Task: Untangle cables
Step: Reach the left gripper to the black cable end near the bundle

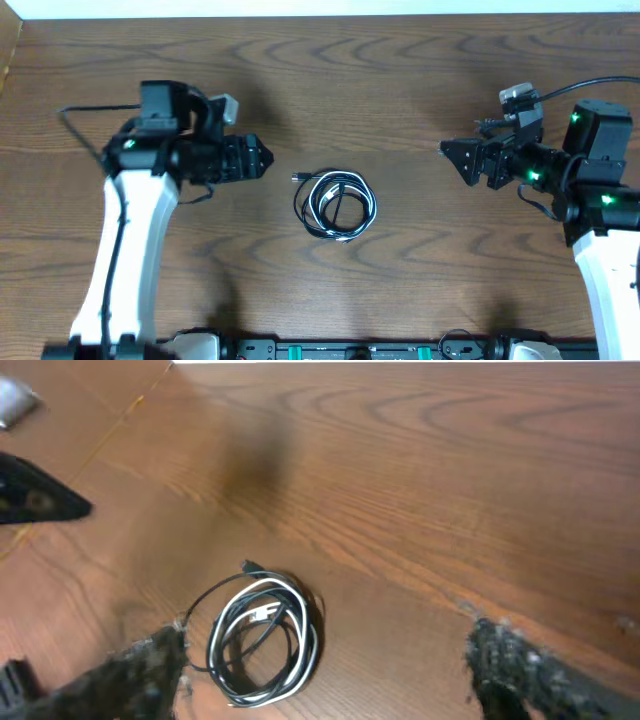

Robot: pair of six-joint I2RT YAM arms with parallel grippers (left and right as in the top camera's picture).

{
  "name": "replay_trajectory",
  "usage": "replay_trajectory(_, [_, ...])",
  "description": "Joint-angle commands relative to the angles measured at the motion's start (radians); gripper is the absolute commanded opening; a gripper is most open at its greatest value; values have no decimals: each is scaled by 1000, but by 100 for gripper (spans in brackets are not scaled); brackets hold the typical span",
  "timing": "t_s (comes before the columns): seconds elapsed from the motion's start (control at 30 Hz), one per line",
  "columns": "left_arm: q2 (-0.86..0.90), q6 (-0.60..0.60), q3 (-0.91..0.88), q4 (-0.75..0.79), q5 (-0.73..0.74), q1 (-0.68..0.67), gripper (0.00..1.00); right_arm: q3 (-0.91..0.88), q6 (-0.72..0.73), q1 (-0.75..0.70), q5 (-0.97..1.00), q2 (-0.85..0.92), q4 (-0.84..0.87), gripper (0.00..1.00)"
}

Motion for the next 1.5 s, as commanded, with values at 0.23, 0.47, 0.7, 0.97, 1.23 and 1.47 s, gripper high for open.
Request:
replay_trajectory(0.23, [274,-15,2,-6,2,-148,66,18,19,0,-35,13,-5,81])
replay_trajectory(0.47, [404,1,2,23,2,-172,59,18,19,0,-32,14,-11,81])
replay_trajectory(0.7, [460,19,2,59,2,-219,51,18,30,0,-32,15,-16,86])
replay_trajectory(0.97, [500,19,0,79,-50,-237,41,18,29,0,-32,15,-35,87])
replay_trajectory(1.23, [500,18,-11,101,-66,-237,25,18,29,0,-32,15,-37,88])
replay_trajectory(1.47, [500,18,-11,119,-66,-237,7,18,29,0,-32,15,-37,88])
